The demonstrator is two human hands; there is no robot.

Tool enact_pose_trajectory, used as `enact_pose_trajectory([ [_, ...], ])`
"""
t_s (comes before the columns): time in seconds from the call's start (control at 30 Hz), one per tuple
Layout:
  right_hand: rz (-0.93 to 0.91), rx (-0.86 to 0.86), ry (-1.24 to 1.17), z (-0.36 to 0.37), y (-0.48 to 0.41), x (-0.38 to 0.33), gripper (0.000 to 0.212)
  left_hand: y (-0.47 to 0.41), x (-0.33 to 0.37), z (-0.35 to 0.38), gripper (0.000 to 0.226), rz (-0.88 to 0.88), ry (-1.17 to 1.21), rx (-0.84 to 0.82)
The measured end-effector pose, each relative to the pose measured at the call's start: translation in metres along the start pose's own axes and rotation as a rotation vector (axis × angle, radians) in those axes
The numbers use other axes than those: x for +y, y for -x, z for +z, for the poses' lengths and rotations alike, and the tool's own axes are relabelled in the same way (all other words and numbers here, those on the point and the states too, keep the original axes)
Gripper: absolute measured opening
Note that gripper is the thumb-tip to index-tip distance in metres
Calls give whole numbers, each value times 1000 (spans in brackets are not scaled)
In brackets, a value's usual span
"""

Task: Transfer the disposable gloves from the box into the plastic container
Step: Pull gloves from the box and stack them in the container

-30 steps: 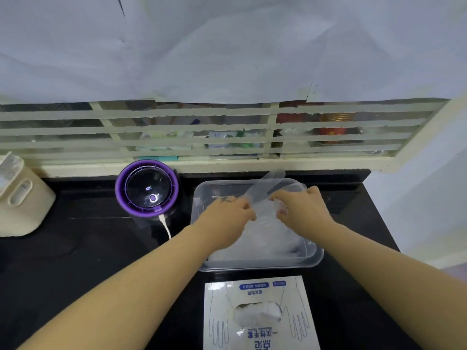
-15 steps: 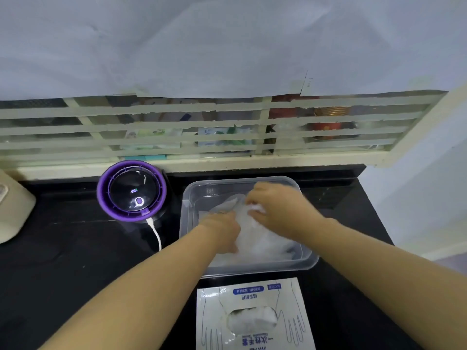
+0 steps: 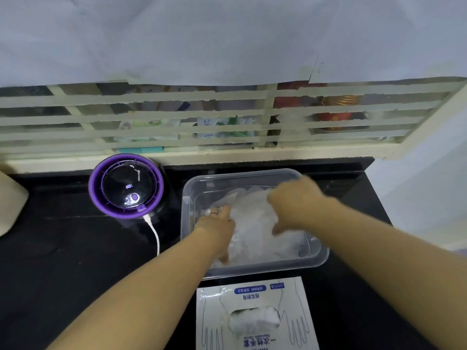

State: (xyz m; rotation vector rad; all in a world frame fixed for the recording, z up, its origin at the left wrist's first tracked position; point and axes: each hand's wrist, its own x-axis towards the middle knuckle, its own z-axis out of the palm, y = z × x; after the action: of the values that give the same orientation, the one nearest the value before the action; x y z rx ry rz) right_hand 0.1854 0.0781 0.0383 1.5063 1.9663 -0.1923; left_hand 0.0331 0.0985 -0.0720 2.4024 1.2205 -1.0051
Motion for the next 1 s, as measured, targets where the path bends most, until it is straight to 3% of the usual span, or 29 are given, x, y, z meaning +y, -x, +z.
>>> enact_pose_trajectory([
  [0.13,-12,366,-268,-27,-10,11,23,0,2,2,88,-4,-16,9],
  [0.2,-94,246,-388,-16,-28,-10,30,-1,2,2,90,-6,-15,3],
  [0.33,-27,-290,-322,43,-51,-33,66,0,3,3,89,-29,-60,4],
  [0.53,28,-302,-152,68,-50,-34,89,9,7,3,82,-24,-174,9],
  [0.7,15,-377,-506,51,-32,-23,73,17,7,-7,81,-17,-237,-30],
  [0.83,-49,-299,-564,27,0,-2,71,38,5,-25,58,9,-220,-18],
  [0.93,-89,-50,-436,7,32,3,47,59,1,-32,40,57,-147,149],
  [1.0,-102,110,-492,2,56,-1,31,78,2,-31,36,104,-10,310],
])
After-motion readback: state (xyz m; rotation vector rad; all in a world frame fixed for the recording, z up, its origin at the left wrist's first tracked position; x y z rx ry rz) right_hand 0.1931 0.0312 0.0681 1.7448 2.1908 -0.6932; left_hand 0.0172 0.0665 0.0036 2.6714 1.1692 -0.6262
